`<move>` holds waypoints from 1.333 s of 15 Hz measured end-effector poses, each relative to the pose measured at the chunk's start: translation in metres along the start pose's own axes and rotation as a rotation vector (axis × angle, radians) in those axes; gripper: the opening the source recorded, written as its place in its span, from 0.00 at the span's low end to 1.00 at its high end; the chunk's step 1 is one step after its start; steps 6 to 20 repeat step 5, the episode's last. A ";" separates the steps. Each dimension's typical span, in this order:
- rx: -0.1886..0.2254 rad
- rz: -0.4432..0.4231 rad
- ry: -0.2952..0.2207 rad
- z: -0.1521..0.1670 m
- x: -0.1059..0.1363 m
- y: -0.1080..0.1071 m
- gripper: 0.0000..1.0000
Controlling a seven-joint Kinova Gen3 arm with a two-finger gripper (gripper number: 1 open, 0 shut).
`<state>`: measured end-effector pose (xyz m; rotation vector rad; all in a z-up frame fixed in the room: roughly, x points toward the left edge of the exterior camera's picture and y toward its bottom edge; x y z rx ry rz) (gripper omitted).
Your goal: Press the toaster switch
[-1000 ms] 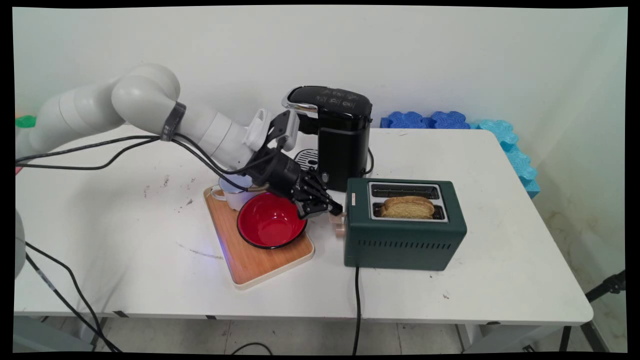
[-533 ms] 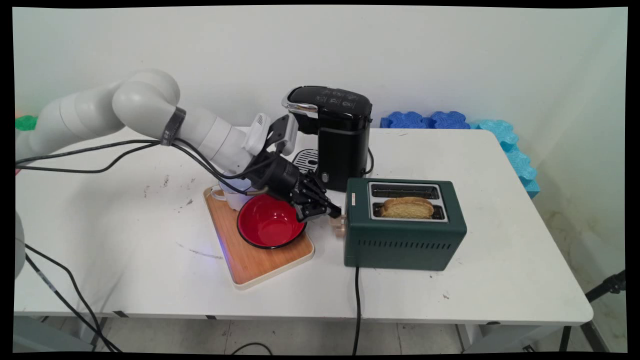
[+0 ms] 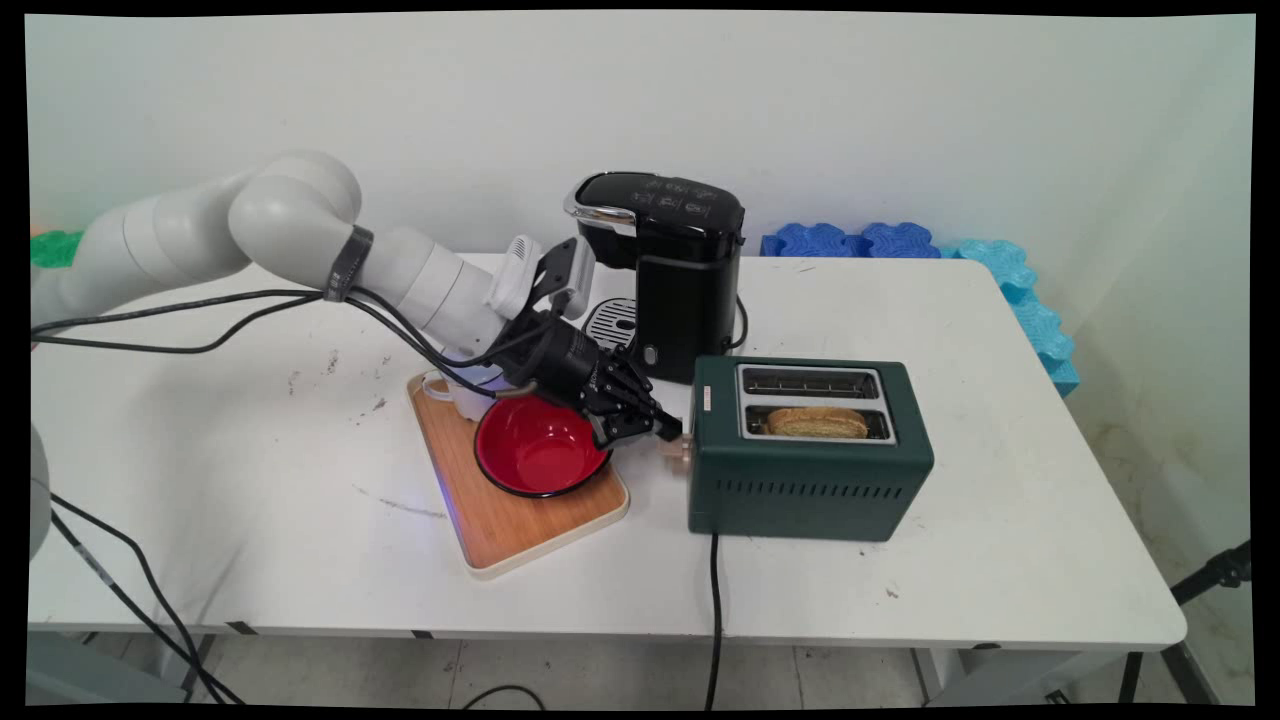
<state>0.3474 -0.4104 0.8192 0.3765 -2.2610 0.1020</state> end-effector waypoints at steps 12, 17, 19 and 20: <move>-0.001 0.001 0.004 0.001 -0.004 0.000 0.00; -0.001 0.001 0.004 0.001 -0.004 0.000 0.00; -0.001 0.001 0.004 0.001 -0.004 0.000 0.00; -0.001 0.001 0.004 0.001 -0.004 0.000 0.00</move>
